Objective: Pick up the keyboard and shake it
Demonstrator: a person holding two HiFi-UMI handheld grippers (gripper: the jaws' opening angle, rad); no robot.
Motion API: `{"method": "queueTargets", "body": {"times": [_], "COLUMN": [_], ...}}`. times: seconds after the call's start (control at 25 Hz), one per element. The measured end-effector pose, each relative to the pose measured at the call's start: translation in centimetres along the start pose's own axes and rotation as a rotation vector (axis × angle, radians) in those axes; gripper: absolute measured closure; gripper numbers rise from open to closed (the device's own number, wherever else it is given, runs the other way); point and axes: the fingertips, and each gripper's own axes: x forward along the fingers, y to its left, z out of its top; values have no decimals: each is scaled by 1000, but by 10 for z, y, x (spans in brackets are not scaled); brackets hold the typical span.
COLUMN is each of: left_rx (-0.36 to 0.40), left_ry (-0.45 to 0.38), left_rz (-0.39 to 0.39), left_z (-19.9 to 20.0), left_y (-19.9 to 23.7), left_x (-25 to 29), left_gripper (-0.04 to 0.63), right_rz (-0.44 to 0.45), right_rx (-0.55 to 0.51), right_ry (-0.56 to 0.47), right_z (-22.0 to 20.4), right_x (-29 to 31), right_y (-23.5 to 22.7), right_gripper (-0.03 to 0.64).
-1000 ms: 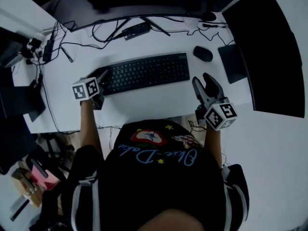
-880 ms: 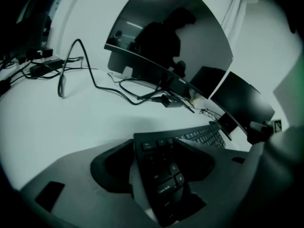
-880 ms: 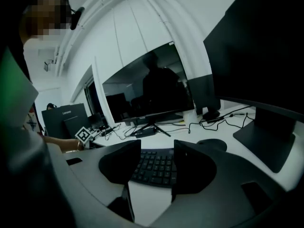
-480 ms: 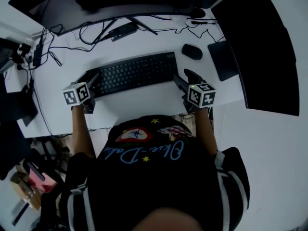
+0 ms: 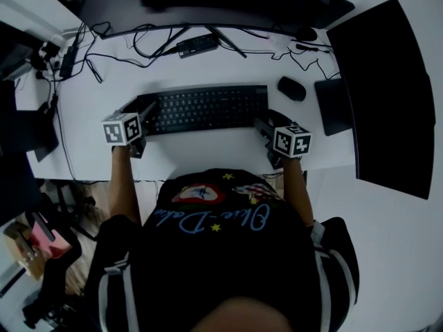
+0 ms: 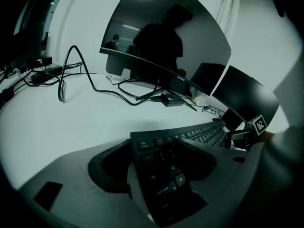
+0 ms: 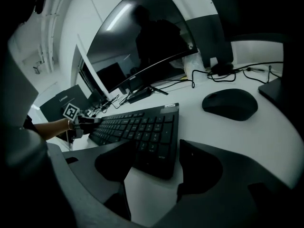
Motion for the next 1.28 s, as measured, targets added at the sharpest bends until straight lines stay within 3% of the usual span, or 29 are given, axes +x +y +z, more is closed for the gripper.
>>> {"method": "queueTargets", "body": {"times": [0.16,0.24,0.52,0.88,1.28], "left_rx": [3,1,9,9,97], "left_ry": [0,-3,-28,-72,-224], "left_rz": [-3,2,25,60,106], "left_z": [0,0,2,6,37], "left_y": [0,0,-1,-12,-40], "left_x": [1,0,-3,-21,-57], "left_gripper": [333,334,334,333,331], "right_rz": [-7,-23,-48,-75,-112], "right_rx": [-14,-42,-122,-146,-207], "right_ry": [21,31,13,-127,-296], "right_z": [3,3,1,22,54], "right_x": [6,6,3,-12,-45], "right_y": [-2,-5,-3,4,12], "right_gripper": [367,403,403,411,417]}}
